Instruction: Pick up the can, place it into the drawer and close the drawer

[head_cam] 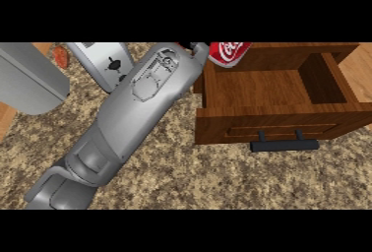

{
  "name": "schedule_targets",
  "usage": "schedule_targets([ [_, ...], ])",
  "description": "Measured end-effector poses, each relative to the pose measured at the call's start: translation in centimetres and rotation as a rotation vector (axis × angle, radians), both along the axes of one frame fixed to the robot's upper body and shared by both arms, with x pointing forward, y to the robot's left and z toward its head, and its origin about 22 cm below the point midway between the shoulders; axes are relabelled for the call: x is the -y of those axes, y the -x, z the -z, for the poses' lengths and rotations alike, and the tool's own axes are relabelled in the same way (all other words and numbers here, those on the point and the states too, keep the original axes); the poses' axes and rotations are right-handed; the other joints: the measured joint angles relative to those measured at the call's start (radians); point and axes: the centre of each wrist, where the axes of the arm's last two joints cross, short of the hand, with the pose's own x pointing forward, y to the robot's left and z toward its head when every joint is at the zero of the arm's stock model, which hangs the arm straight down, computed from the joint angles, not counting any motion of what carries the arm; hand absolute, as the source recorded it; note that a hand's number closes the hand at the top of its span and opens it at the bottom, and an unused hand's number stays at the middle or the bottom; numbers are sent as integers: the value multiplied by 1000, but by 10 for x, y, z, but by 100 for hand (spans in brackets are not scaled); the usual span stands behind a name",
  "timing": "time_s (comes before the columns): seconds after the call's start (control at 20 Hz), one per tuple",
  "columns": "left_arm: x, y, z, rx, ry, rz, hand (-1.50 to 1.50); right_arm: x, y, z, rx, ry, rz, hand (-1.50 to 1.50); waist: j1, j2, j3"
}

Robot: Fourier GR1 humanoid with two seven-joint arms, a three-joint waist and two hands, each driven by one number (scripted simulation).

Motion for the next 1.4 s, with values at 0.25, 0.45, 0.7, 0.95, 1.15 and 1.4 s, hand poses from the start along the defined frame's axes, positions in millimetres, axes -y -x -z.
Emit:
schedule_targets([
  [0.25,13,-4,-4,-5,-31,-5,150,-1,-6,4,0,-4,1,-150,-5,2,0],
  [0.45,17,-12,-5,-4,-48,-11,150,-3,-11,0,1,2,-6,-150,-19,6,1],
  [0.7,18,-18,5,-19,-73,-22,150,-5,-20,0,14,2,-19,-150,-31,10,1],
  [0.95,19,-20,15,-21,-100,-52,150,-5,-26,-2,13,6,-30,-150,-46,13,2],
  [1.15,18,-21,24,-8,-124,-69,150,-6,-28,-3,15,0,-29,-150,-48,13,2],
  [1.4,15,-24,37,8,-160,-98,150,-5,-29,-5,16,7,-34,-150,-64,17,2],
])
